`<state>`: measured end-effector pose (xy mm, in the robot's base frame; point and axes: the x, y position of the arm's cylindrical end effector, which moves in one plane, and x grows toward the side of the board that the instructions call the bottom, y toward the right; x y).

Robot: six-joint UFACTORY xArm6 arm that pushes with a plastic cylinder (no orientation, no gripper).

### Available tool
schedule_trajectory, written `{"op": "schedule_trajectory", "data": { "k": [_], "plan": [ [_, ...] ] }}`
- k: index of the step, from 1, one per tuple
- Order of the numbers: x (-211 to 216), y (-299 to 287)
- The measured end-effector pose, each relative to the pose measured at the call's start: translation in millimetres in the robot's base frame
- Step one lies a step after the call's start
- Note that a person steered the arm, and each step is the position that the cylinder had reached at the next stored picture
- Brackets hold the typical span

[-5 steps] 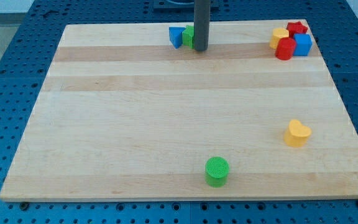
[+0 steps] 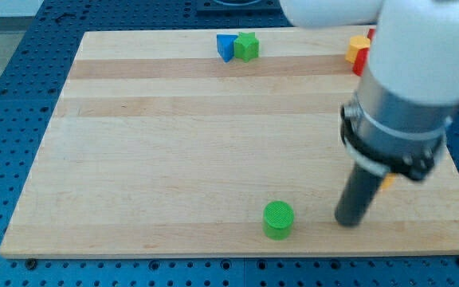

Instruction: Point your arm at the green circle

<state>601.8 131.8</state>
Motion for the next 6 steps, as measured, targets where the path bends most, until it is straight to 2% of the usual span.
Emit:
{"op": "schedule_trajectory", "data": {
  "k": [1,3,6],
  "plan": [
    [16.5,-2.6],
    [17.2,-22.2],
    [15.7,-90.6]
  ]
}}
